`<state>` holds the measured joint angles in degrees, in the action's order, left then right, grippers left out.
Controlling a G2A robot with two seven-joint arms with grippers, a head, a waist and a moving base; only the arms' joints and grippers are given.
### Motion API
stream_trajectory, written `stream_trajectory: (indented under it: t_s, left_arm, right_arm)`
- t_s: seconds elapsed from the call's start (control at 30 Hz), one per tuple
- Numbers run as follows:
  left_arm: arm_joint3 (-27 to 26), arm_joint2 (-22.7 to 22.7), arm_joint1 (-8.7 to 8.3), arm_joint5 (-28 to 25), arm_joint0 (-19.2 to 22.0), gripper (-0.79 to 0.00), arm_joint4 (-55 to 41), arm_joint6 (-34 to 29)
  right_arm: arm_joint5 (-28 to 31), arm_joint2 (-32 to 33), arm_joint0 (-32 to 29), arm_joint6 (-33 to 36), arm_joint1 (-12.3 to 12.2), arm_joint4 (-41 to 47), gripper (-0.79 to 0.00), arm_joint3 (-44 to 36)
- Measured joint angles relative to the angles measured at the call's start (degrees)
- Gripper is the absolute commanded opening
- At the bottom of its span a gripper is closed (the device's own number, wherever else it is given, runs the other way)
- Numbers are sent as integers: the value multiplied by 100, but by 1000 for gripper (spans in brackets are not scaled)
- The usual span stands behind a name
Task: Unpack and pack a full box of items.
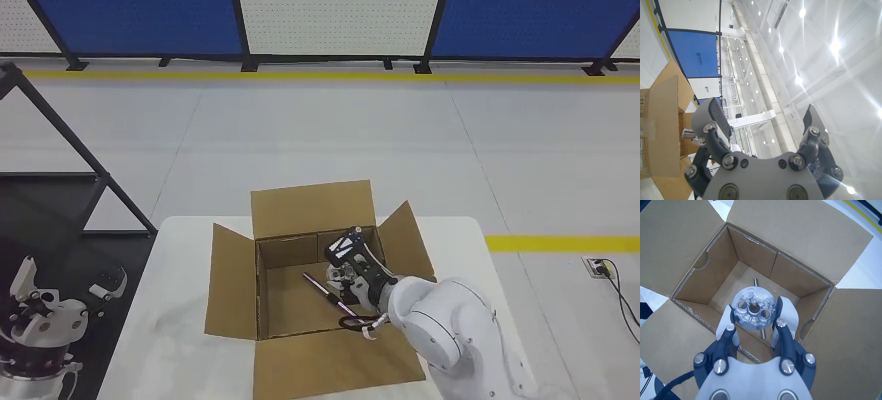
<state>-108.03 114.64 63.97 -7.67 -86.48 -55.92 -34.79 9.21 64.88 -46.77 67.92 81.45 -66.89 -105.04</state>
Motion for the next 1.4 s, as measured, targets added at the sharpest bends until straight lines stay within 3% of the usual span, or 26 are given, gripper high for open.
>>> stream_trajectory:
  t_s: [0.23,0.53,0.7,0.9,1.1,1.4]
  left_arm:
    - [0,0,0,0,0,0,0,0]
    - [0,0,0,0,0,0,0,0]
    - [0,0,0,0,0,0,0,0]
    - [0,0,0,0,0,0,0,0]
    - [0,0,0,0,0,0,0,0]
    - [0,0,0,0,0,0,0,0]
  right_arm:
    - [361,587,-359,-273,-102,493,-785,-1038]
    - [381,2296,-1339,-212,-299,1106,-785,-2923]
    - [389,3499,-1747,-506,-382,1629,-785,-2960]
    - [364,4594,-2295,-129,-488,1947,-785,-2960]
    - [332,4894,-2911,344,-566,2202,-785,-2959]
    - [857,4309,-3206,684,-704,2116,-785,-2415]
